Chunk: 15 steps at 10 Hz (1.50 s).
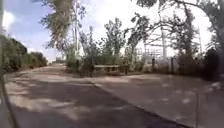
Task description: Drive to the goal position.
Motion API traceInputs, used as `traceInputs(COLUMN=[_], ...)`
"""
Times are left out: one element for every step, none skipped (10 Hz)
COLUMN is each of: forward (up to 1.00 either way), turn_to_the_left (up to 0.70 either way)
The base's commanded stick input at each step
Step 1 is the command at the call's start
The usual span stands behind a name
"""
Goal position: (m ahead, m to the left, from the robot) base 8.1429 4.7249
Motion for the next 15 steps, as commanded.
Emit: traceInputs(forward=[0.70, 0.70, 0.70, 0.70, 0.70, 0.70, 0.70, 0.70, 0.70, 0.70, 0.70, 0.70, 0.70, 0.70, 0.70], turn_to_the_left=[0.18, 0.21, 0.14, 0.03, 0.03, 0.03, 0.03, 0.03, 0.03, 0.03, 0.03, 0.03, 0.24, 0.35, 0.35])
